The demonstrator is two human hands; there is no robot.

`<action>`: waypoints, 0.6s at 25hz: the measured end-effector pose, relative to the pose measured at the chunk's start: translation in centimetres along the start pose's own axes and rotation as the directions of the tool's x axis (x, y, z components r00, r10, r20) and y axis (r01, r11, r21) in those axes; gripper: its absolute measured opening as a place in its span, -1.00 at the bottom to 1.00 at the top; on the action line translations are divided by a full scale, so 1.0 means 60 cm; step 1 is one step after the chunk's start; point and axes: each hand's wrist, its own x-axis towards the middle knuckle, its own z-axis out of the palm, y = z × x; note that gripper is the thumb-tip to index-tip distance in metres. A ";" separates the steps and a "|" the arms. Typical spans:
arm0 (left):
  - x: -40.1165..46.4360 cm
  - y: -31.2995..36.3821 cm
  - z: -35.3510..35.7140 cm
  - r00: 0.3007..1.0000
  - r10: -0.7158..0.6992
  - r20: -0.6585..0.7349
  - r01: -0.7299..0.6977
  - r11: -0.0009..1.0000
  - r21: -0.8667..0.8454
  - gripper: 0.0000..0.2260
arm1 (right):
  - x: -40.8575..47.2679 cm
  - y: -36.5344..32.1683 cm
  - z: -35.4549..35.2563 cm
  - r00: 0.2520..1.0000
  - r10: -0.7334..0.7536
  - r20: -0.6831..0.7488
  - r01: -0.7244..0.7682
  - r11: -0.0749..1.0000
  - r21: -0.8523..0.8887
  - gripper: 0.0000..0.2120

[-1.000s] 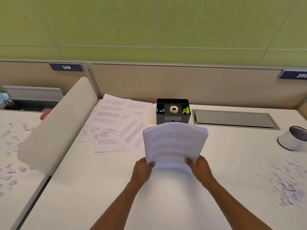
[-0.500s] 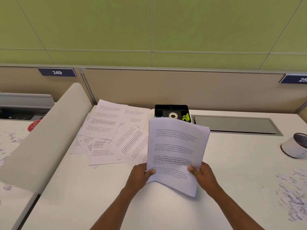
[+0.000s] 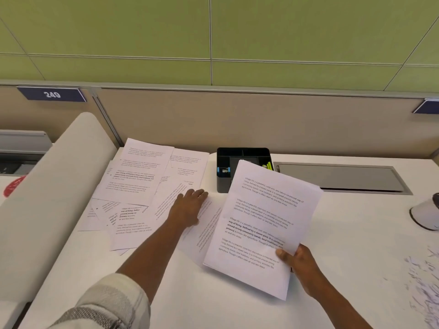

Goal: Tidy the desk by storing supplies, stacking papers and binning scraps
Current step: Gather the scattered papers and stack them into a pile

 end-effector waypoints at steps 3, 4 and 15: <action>0.045 -0.006 -0.011 0.992 0.049 0.117 -0.066 0.988 0.141 -0.04 | 0.009 0.005 0.000 0.999 0.035 -0.027 -0.036 0.999 -0.003 -0.67; 0.055 -0.008 -0.015 0.988 0.057 0.143 -0.082 0.981 0.175 -0.04 | 0.012 0.004 0.001 0.999 0.040 -0.031 -0.040 0.999 0.004 -0.66; 0.048 -0.035 -0.021 0.999 0.022 0.046 -0.029 0.985 0.167 -0.47 | -0.003 -0.004 0.008 0.998 0.036 -0.043 -0.036 0.999 -0.001 -0.55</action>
